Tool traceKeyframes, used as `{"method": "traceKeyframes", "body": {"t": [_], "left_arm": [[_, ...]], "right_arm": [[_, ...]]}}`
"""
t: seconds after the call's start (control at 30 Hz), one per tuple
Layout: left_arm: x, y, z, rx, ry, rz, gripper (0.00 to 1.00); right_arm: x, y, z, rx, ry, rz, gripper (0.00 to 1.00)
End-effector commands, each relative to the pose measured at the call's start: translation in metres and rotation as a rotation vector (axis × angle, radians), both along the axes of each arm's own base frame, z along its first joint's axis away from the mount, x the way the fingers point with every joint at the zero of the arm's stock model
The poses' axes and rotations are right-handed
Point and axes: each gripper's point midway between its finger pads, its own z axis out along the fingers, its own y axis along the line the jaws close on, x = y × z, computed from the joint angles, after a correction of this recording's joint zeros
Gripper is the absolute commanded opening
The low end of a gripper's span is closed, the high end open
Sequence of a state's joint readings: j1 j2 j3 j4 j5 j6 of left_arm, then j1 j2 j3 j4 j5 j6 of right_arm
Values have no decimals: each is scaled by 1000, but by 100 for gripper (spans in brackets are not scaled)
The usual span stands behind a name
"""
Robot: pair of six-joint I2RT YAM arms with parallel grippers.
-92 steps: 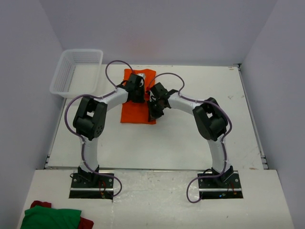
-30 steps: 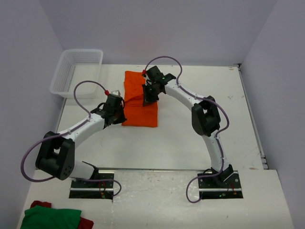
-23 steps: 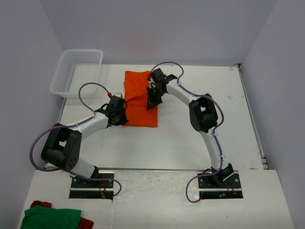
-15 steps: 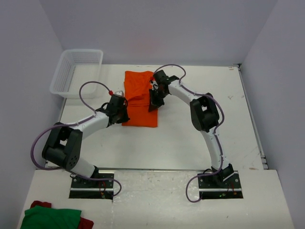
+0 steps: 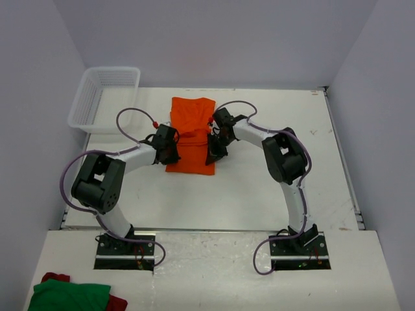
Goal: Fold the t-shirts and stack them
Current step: Fold the folded rectangular tshirt in 1/3 of the way, then grab one side of the 2/3 rectangular tshirt with both arms
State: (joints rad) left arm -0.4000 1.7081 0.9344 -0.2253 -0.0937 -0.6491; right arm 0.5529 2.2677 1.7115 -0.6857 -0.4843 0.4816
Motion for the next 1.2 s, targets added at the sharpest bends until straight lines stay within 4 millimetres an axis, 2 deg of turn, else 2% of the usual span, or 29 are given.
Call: {"method": "traceKeyframes", "body": {"t": [0.0,0.13,0.17,0.27,0.33,0.37,0.43,0.47,0.5,0.53,0.57,0.63,0.67,0.93,1.0,1.1,1.17], "left_arm": [[-19,7,-14,15,56,29,0],[-41,10,-19,10,77,30,0],[-52,13,-24,18,95,27,0],[-69,11,-20,-7,86,19,0],[-87,6,-18,-29,83,3,0],[-101,8,-25,-27,105,-1,0],[-114,-2,-17,-69,88,-15,0],[-126,-1,-22,-75,106,-8,0],[-132,-8,-16,-92,91,-30,0],[-137,-10,-16,-103,92,-36,0],[-146,-9,-19,-109,105,-34,0],[-155,-15,-15,-124,91,-53,0],[-160,-13,-16,-128,92,-48,0],[-176,-3,-21,-91,101,-60,0],[-176,-5,-18,-95,97,-67,0],[-170,-17,-3,-113,52,-108,0],[-161,-30,15,-140,2,-145,0]], "right_arm": [[-11,-2,9,15,-30,-17,0],[-32,-13,-3,5,-16,-33,0],[-45,-20,-13,-10,12,-35,0],[-52,-24,-12,1,-18,-46,0],[-66,-34,-20,-7,-10,-51,0],[-77,-40,-27,-25,10,-51,0],[-82,-43,-25,-11,-1,-59,0],[-95,-51,-33,-26,22,-63,0],[-97,-51,-33,-18,13,-65,0],[-99,-52,-28,-6,1,-70,0],[-111,-58,-33,-18,16,-67,0],[-116,-60,-29,-12,-8,-72,0],[-127,-65,-34,-21,7,-71,0],[-162,-75,-30,-19,4,-78,0],[-164,-75,-24,-6,-14,-77,0],[-163,-74,-22,-4,-25,-71,0],[-161,-73,-22,-4,-24,-68,0]]}}
